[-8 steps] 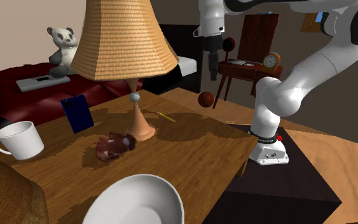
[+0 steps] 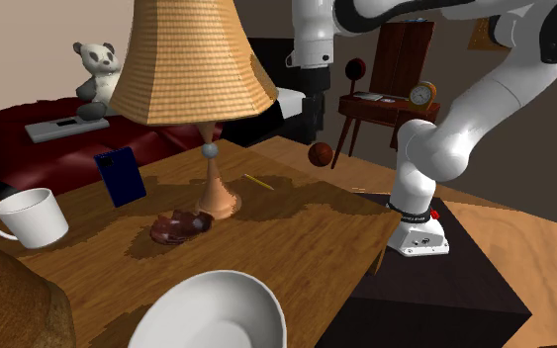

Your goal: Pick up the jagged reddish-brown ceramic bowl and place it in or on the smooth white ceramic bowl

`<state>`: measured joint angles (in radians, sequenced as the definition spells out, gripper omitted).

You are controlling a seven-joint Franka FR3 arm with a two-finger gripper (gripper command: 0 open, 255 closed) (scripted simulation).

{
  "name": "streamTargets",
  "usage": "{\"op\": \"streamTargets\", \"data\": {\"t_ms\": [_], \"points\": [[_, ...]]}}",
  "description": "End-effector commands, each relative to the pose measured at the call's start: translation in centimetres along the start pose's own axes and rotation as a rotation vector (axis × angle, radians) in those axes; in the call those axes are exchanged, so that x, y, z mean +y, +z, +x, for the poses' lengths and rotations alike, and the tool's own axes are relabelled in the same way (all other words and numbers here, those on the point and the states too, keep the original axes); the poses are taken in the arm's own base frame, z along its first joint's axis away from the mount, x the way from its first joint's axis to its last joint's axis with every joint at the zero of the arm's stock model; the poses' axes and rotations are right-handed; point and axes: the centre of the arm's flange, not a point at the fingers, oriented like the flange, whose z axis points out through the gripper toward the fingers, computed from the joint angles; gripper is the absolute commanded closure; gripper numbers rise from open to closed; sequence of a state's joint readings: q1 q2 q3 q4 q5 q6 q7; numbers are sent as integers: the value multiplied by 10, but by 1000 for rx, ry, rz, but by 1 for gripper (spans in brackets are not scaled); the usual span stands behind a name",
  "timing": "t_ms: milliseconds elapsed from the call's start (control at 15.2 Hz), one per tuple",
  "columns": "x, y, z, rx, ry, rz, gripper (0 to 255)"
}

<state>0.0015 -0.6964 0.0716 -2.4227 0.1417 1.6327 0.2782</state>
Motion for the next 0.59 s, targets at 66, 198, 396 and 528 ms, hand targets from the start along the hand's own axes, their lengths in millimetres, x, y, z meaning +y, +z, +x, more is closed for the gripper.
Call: {"op": "streamTargets", "data": {"t_ms": [66, 198, 396, 528], "points": [[-30, 14, 15, 28, 46, 9, 0], [-50, 22, 27, 46, 75, 14, 0], [-80, 32, 46, 72, 118, 22, 0], [-99, 39, 59, 89, 147, 27, 0]]}}
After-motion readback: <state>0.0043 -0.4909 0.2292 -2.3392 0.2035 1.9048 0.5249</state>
